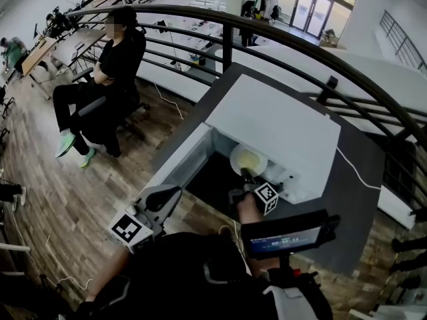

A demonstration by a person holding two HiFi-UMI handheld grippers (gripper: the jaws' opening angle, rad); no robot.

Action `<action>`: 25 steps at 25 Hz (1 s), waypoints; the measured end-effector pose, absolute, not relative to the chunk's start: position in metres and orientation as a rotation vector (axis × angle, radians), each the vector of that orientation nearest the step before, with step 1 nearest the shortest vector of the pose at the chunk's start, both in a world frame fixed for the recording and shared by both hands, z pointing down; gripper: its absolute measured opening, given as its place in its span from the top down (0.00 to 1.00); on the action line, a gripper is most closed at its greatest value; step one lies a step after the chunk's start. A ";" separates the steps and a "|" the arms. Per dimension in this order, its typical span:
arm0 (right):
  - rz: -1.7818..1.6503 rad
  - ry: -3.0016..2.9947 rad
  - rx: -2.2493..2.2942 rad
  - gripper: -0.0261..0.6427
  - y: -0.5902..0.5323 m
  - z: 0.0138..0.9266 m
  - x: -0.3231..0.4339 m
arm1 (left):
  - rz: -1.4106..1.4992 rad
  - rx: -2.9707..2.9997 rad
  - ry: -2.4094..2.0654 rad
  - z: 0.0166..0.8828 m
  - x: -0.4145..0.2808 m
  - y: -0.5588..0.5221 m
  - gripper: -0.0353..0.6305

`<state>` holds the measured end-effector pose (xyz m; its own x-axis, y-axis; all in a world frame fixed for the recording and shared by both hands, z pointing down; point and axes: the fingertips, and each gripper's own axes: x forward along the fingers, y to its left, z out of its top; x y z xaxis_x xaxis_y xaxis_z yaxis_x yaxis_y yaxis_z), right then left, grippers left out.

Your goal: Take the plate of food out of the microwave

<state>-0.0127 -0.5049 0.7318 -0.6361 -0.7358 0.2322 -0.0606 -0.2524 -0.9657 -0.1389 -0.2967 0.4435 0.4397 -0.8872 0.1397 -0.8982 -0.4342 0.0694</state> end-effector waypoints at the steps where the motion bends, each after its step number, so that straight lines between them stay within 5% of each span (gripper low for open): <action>1: -1.939 1.546 -0.965 0.93 -0.503 0.731 -0.015 | 0.113 2.559 -1.589 0.442 -0.141 -0.296 0.94; 25: -1.959 1.642 -0.733 0.93 -0.414 0.659 -0.020 | -0.018 2.584 -1.465 0.448 -0.132 -0.296 0.94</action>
<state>-0.0196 -0.4139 0.6591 -0.7426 -0.6629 0.0961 0.0211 -0.1665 -0.9858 -0.1317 -0.2957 0.4479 0.5172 -0.8527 0.0733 -0.8506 -0.5027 0.1541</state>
